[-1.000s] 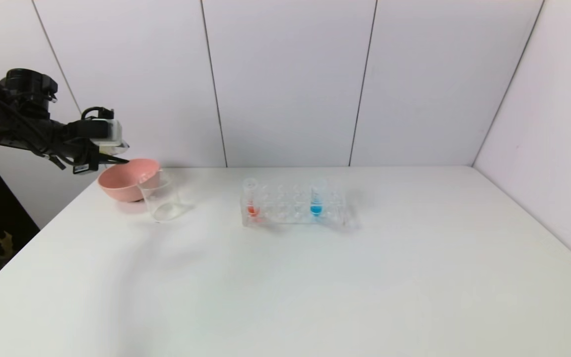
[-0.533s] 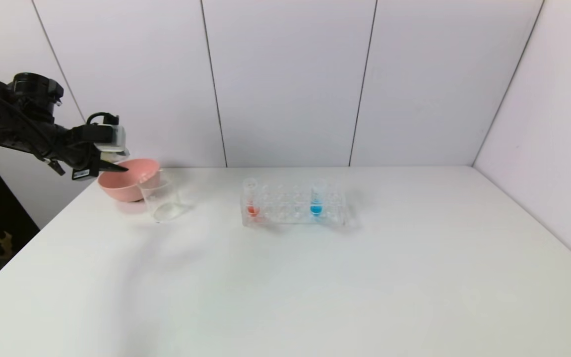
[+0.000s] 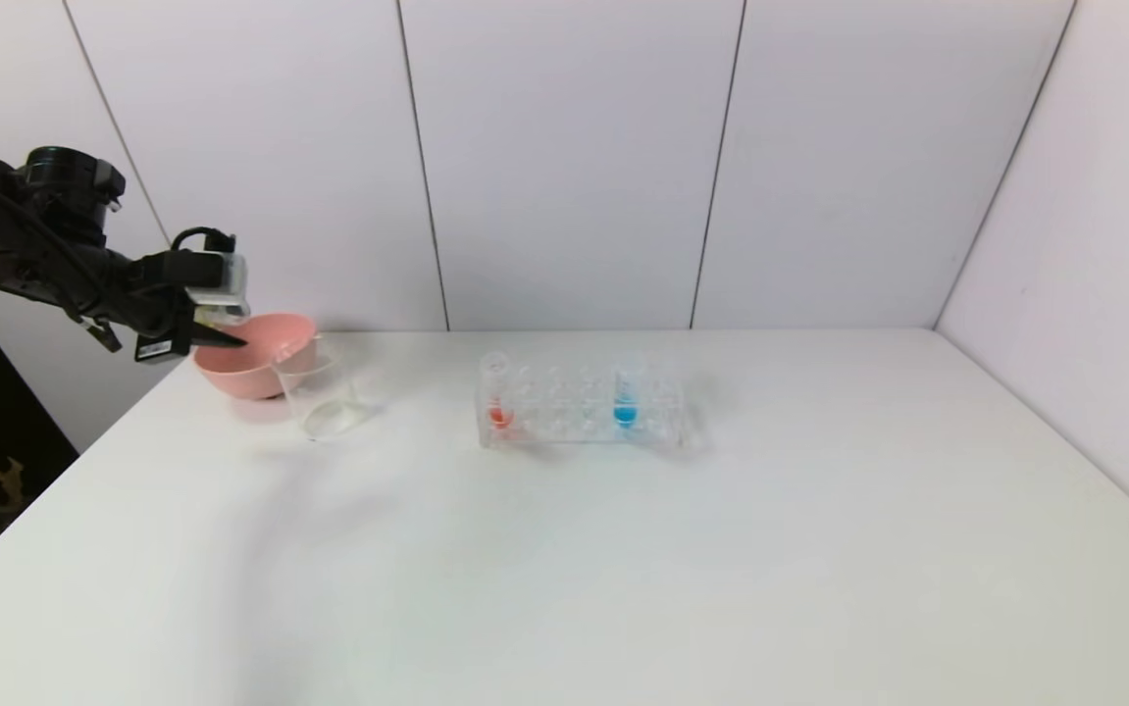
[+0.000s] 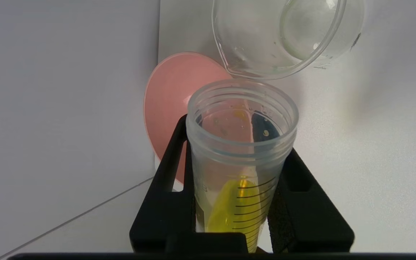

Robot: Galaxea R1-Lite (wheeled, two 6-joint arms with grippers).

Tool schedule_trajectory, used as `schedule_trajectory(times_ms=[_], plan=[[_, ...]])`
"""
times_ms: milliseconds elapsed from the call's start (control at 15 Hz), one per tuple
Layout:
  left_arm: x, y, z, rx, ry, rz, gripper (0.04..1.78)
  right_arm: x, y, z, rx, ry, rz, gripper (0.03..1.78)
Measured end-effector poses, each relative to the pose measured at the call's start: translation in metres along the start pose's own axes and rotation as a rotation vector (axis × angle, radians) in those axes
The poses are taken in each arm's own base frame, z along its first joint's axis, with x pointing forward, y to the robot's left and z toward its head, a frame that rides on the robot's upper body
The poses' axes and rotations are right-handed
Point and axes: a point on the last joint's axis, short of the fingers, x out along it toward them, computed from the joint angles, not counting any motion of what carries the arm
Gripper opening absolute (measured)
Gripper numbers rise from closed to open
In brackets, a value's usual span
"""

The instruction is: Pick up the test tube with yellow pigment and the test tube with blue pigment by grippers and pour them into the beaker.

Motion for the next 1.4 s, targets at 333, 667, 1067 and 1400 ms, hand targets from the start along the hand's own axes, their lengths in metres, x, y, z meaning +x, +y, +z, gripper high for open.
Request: schedule_trajectory(times_ms=[333, 667, 1067, 1400], plan=[[-0.008, -0.005, 0.003, -0.022, 0.077, -0.052, 0.54, 0.0, 0.0, 0.0, 0.0, 0.0, 0.0, 1.71], [-0.015, -0.008, 0.007, -0.036, 0.103, -0.087, 0.54, 0.0, 0.0, 0.0, 0.0, 0.0, 0.0, 1.71], [-0.015, -0.008, 0.007, -0.036, 0.105, -0.085, 0.54, 0.0, 0.0, 0.0, 0.0, 0.0, 0.0, 1.71], [-0.011, -0.009, 0.009, -0.03, 0.137, -0.095, 0.54, 0.0, 0.0, 0.0, 0.0, 0.0, 0.0, 1.71]])
